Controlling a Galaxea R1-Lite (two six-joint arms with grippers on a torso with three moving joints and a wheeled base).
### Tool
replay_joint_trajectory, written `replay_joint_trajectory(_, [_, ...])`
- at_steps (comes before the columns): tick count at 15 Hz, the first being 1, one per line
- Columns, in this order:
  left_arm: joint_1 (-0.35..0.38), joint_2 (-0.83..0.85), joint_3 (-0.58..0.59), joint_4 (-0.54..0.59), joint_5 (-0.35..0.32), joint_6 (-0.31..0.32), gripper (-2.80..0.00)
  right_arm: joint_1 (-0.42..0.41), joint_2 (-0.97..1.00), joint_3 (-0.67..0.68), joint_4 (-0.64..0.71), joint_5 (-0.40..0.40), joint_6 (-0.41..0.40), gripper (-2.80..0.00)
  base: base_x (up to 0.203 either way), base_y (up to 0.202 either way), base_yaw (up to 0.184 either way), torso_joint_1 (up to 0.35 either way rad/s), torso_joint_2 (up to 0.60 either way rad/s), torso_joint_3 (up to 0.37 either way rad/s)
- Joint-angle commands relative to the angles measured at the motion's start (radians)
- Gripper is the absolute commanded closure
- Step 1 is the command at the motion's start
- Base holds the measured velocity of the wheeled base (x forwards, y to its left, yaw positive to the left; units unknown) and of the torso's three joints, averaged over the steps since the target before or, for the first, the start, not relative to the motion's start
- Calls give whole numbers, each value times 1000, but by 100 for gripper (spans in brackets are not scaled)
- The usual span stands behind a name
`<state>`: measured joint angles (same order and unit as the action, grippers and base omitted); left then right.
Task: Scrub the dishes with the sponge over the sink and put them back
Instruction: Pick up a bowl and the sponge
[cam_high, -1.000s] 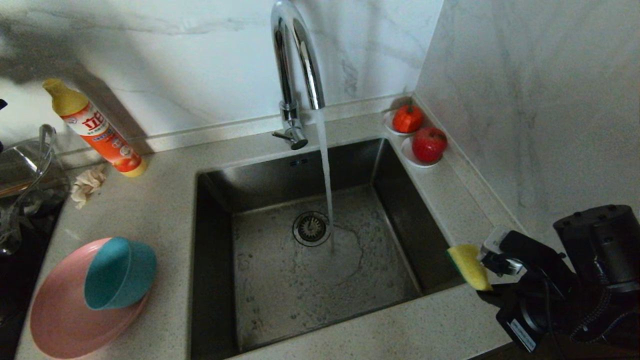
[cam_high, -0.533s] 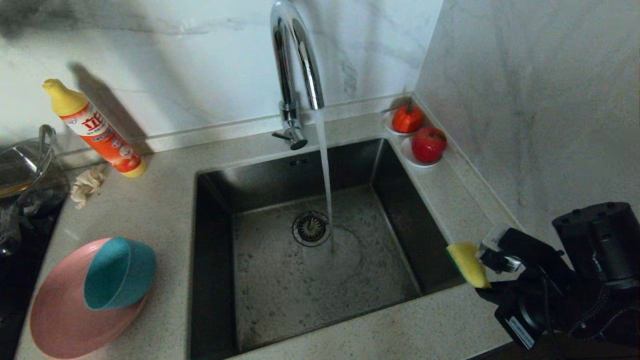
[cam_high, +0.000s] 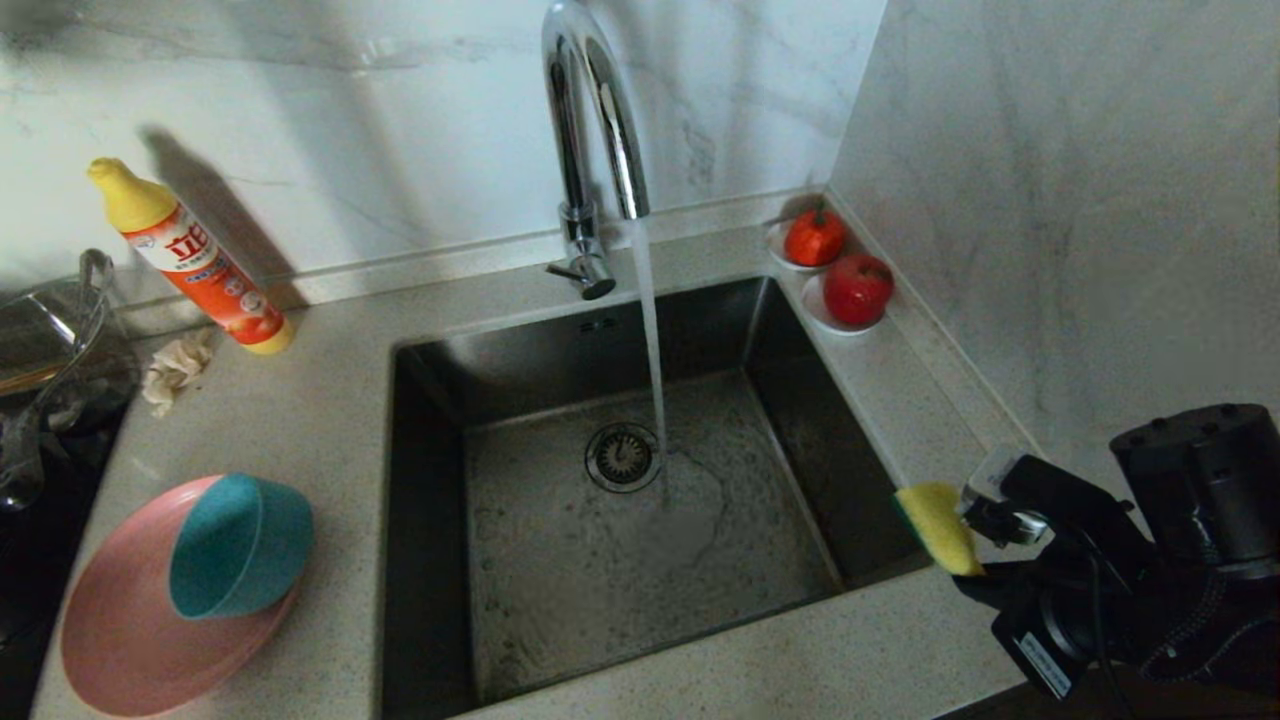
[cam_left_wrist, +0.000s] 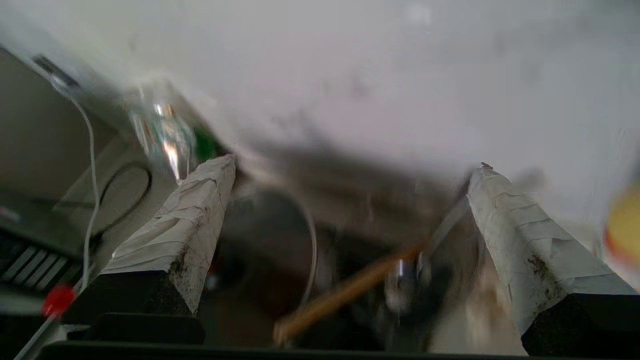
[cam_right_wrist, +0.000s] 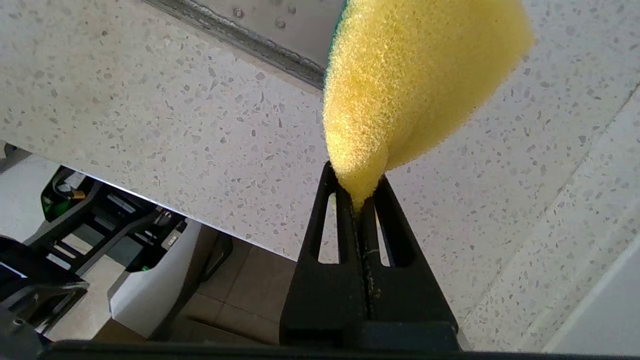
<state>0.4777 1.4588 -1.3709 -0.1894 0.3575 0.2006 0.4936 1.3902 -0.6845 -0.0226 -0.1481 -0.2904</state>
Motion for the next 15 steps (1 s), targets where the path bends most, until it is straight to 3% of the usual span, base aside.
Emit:
replay_joint_trajectory(1, [-1,-179,76,133,-18,2,-280,0,0,3,0,-1,-3,0,0,0,0,0,0,0])
replay_joint_trajectory(4, [-7,-368,230,348,-68,5,-280,0,-2,4,0,-6,-1,0,0,0,0,0,0,0])
replay_joint_trajectory(7, [-28,-490,327,598,-192,-22,-280,0,-6,8,1,-7,-1,0,0,0,0,0,0,0])
replay_joint_trajectory(11, [-37,-557,385,850,-458,-198,-280,0,-10,13,3,-8,-1,0,0,0,0,0,0,0])
replay_joint_trajectory(15, [-37,-507,470,857,-571,-366,-280,-1,-13,16,6,-10,-1,0,0,0,0,0,0,0])
